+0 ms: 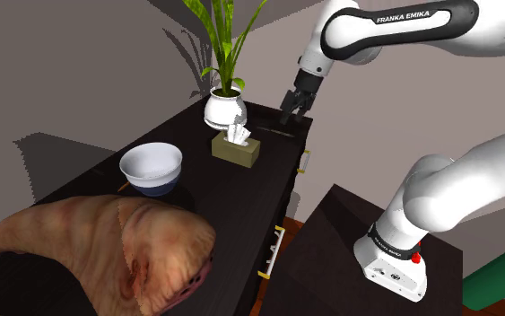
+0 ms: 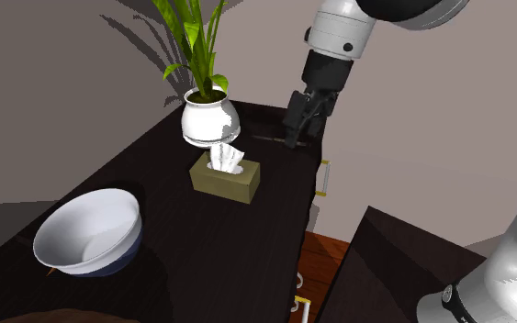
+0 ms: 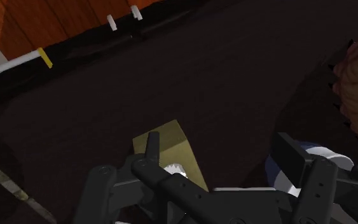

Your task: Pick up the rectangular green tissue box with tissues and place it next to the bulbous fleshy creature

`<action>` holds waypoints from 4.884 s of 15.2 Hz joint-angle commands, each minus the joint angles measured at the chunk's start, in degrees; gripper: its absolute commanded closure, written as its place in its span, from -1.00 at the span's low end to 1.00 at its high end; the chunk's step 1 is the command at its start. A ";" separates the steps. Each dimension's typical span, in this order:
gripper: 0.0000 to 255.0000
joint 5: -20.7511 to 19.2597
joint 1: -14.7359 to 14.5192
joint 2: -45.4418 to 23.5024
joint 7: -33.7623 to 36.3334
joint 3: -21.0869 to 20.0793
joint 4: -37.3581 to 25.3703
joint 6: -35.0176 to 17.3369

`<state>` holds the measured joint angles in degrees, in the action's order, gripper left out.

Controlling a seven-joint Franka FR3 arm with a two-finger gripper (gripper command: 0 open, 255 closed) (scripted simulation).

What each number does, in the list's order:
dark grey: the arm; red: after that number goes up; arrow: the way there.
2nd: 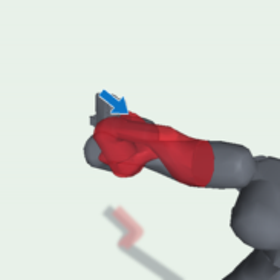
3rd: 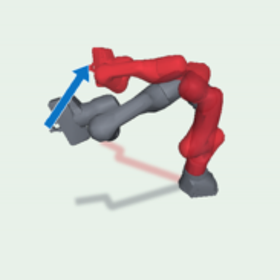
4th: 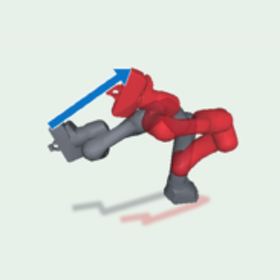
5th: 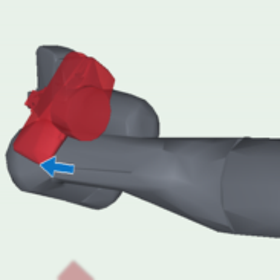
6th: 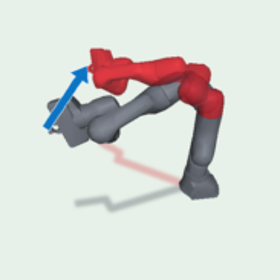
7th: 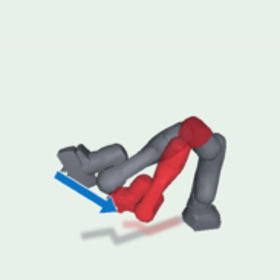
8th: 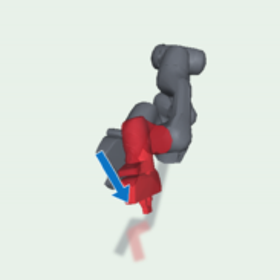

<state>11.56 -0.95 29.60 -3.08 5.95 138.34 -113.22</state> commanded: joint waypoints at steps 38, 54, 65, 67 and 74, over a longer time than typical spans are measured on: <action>1.00 35.36 -3.96 -46.73 -35.46 5.46 -28.24 -16.86; 1.00 31.45 -4.35 -43.01 -30.47 6.46 -30.53 -12.38; 1.00 27.91 -4.46 -40.01 -25.39 7.21 -34.57 -6.84; 1.00 27.36 -4.45 -39.60 -24.52 7.31 -35.49 -5.77; 1.00 25.68 -4.36 -38.51 -21.58 7.64 -39.13 -1.85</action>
<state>37.48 -5.33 -9.09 -25.10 13.54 99.74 -115.68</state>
